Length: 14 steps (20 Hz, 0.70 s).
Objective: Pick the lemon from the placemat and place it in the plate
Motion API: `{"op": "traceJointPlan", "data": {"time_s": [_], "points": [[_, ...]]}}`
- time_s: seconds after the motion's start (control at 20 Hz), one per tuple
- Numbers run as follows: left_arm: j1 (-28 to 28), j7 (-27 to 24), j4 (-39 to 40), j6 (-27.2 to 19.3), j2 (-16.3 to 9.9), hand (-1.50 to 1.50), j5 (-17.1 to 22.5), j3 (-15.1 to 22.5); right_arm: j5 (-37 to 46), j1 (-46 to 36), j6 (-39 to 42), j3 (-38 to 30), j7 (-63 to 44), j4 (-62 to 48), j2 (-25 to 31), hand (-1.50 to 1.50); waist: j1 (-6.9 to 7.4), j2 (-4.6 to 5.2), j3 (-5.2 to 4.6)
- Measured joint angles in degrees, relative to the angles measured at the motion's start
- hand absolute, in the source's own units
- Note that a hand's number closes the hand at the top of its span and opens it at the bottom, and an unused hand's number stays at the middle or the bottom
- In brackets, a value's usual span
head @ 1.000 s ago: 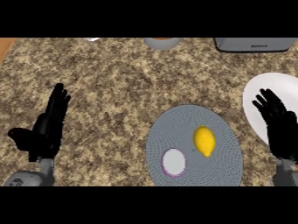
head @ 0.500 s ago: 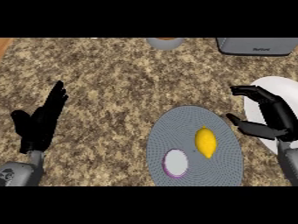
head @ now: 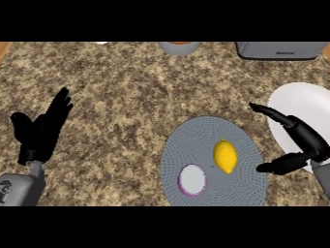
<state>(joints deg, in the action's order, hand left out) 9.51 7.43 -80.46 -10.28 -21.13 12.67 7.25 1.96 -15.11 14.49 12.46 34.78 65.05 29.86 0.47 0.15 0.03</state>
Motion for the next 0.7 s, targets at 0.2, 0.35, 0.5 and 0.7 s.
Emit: {"op": "traceJointPlan", "data": {"time_s": [0.2, 0.35, 0.5, 0.7], "points": [[0.5, 1.0, 0.1, 1.0, -0.3, 0.0, -0.2, -1.3, 3.9, -0.2, 1.0, 1.1, -3.1, 3.5, 1.9, -1.5, -0.35, -0.14, -0.03], [0.2, -0.3, 1.3, 2.0, 0.2, 0.0, -0.6, -2.3, 6.3, 0.7, 1.8, 1.6, -6.2, 7.6, 2.4, -1.5, -0.5, -0.19, -0.05], [0.1, 0.0, 1.0, 2.9, 0.1, 0.0, -0.8, -3.0, 8.2, 0.4, 4.0, 2.6, -10.6, 10.1, 3.1, -1.5, -0.51, -0.21, -0.06], [0.7, 0.5, 1.3, 2.9, 0.9, 0.0, -1.5, -3.3, 11.8, 0.6, 6.3, 4.9, -15.9, 13.7, 3.3, -1.5, -0.56, -0.22, -0.06]]}}
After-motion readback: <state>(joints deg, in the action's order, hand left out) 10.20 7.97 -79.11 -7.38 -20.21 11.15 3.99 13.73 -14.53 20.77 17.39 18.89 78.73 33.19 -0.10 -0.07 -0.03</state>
